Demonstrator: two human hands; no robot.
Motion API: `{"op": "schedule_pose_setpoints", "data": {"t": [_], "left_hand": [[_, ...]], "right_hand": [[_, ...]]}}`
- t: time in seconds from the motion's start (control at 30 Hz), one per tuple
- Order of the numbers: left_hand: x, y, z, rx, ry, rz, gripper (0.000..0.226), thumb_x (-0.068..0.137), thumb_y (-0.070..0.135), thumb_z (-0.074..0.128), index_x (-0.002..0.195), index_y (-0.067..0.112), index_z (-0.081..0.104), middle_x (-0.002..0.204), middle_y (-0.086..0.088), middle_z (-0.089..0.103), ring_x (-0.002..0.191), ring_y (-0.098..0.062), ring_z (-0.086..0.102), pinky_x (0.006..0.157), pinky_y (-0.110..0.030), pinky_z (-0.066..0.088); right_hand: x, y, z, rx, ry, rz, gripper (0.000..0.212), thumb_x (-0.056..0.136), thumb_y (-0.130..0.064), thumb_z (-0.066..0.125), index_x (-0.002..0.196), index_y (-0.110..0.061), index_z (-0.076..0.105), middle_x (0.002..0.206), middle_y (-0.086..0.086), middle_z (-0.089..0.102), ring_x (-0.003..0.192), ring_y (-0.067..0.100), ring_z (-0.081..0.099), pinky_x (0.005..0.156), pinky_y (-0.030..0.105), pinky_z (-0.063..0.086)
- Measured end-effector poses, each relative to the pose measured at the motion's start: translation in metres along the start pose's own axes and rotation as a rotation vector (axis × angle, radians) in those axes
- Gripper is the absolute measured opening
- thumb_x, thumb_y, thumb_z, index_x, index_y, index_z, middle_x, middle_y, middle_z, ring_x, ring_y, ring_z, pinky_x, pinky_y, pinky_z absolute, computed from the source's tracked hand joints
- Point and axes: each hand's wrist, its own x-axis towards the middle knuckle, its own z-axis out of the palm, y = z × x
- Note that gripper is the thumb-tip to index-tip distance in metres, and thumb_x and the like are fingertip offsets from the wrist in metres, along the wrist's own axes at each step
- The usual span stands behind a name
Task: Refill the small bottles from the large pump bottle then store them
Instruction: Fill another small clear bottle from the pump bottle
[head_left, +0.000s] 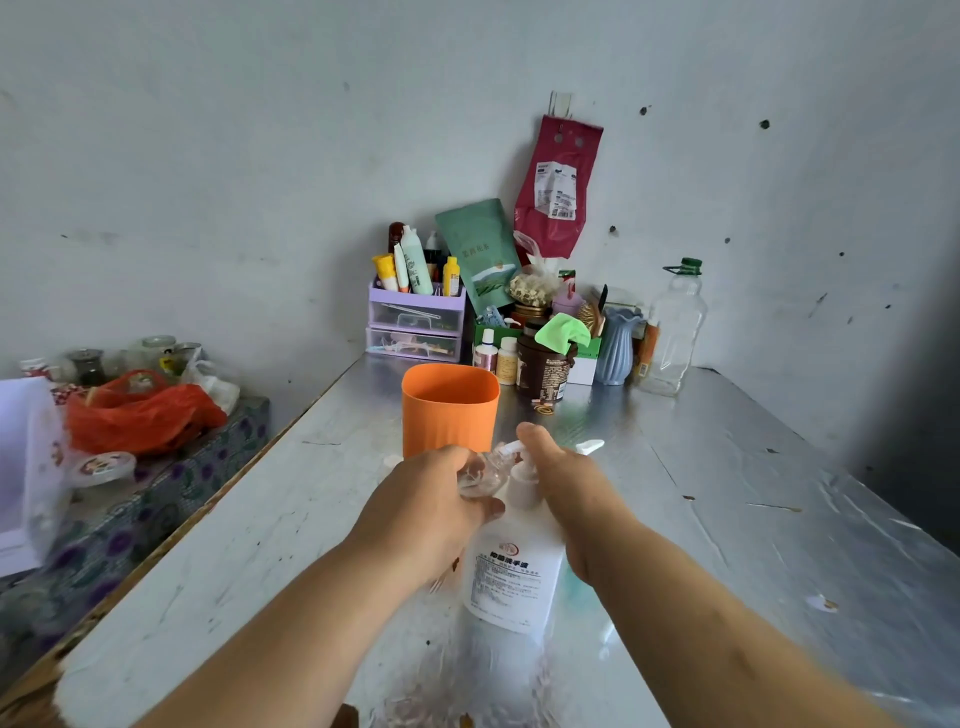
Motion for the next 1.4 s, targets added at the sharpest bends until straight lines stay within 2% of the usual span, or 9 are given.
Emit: {"op": "schedule_pose_setpoints", "data": {"t": [0.17, 0.33, 0.47, 0.6, 0.77, 0.97, 1.07, 1.17, 1.4], "left_hand": [[-0.003, 0.004, -0.006, 0.017, 0.014, 0.022, 0.034, 0.083, 0.041, 0.073, 0.112, 0.029, 0.061, 0.109, 0.010, 0.067, 0.093, -0.012, 0.063, 0.070, -0.025, 0.044], [-0.004, 0.005, -0.006, 0.014, 0.021, 0.031, 0.030, 0.083, 0.040, 0.073, 0.109, 0.029, 0.062, 0.105, 0.008, 0.068, 0.090, -0.014, 0.062, 0.065, -0.025, 0.041], [-0.003, 0.004, -0.005, 0.025, 0.015, 0.041, 0.033, 0.083, 0.041, 0.073, 0.112, 0.029, 0.062, 0.105, 0.009, 0.068, 0.091, -0.012, 0.063, 0.069, -0.025, 0.045], [-0.002, 0.002, -0.003, -0.001, 0.016, 0.037, 0.030, 0.082, 0.040, 0.074, 0.108, 0.030, 0.062, 0.099, 0.008, 0.068, 0.085, -0.013, 0.064, 0.065, -0.026, 0.046], [-0.002, -0.003, 0.000, 0.031, 0.004, 0.024, 0.030, 0.083, 0.040, 0.073, 0.109, 0.029, 0.062, 0.102, 0.007, 0.068, 0.088, -0.014, 0.064, 0.063, -0.025, 0.041], [-0.004, 0.002, -0.004, 0.037, 0.008, 0.012, 0.032, 0.083, 0.041, 0.073, 0.110, 0.029, 0.062, 0.104, 0.008, 0.068, 0.090, -0.013, 0.063, 0.065, -0.024, 0.042], [-0.003, 0.006, -0.008, 0.039, 0.013, 0.018, 0.030, 0.082, 0.040, 0.073, 0.108, 0.029, 0.062, 0.105, 0.009, 0.068, 0.090, -0.013, 0.063, 0.071, -0.027, 0.047], [-0.004, 0.009, -0.008, 0.050, 0.012, 0.020, 0.029, 0.083, 0.041, 0.073, 0.107, 0.029, 0.062, 0.105, 0.010, 0.068, 0.090, -0.013, 0.064, 0.074, -0.029, 0.049], [-0.004, 0.006, -0.007, 0.034, 0.014, 0.029, 0.029, 0.083, 0.041, 0.072, 0.107, 0.029, 0.061, 0.103, 0.010, 0.068, 0.088, -0.010, 0.062, 0.072, -0.027, 0.049]], "right_hand": [[-0.004, -0.010, -0.005, -0.021, 0.008, -0.019, 0.047, 0.073, -0.053, 0.054, 0.084, -0.009, 0.068, 0.102, 0.018, 0.069, 0.091, 0.033, 0.066, 0.083, 0.041, 0.051], [-0.003, -0.006, -0.003, -0.024, -0.062, -0.017, 0.052, 0.054, -0.060, 0.054, 0.077, -0.015, 0.066, 0.107, 0.023, 0.066, 0.087, 0.032, 0.061, 0.085, 0.041, 0.047], [-0.002, -0.001, -0.002, 0.059, -0.073, 0.010, 0.054, 0.043, -0.060, 0.056, 0.075, -0.019, 0.067, 0.087, 0.015, 0.066, 0.083, 0.029, 0.060, 0.093, 0.048, 0.048], [0.003, 0.003, -0.001, 0.051, -0.056, -0.009, 0.066, 0.049, -0.062, 0.057, 0.090, -0.012, 0.068, 0.095, 0.018, 0.071, 0.084, 0.030, 0.063, 0.092, 0.048, 0.049], [0.012, 0.017, 0.000, 0.044, -0.028, -0.059, 0.043, 0.077, -0.055, 0.055, 0.092, -0.016, 0.065, 0.082, 0.007, 0.066, 0.077, 0.025, 0.061, 0.078, 0.035, 0.050], [0.004, 0.003, 0.002, 0.038, -0.042, 0.020, 0.057, 0.057, -0.059, 0.054, 0.090, -0.014, 0.067, 0.097, 0.017, 0.072, 0.093, 0.034, 0.068, 0.090, 0.044, 0.050], [0.003, -0.004, -0.001, 0.032, -0.044, 0.010, 0.050, 0.057, -0.055, 0.053, 0.082, -0.014, 0.068, 0.099, 0.017, 0.072, 0.084, 0.032, 0.066, 0.085, 0.041, 0.050], [0.003, -0.004, -0.001, 0.023, -0.052, 0.026, 0.055, 0.053, -0.060, 0.053, 0.080, -0.014, 0.067, 0.104, 0.018, 0.070, 0.086, 0.030, 0.064, 0.093, 0.045, 0.048], [0.012, 0.005, 0.003, 0.025, -0.023, 0.024, 0.076, 0.046, -0.074, 0.057, 0.095, -0.017, 0.068, 0.101, 0.012, 0.071, 0.100, 0.034, 0.065, 0.097, 0.051, 0.047]]}}
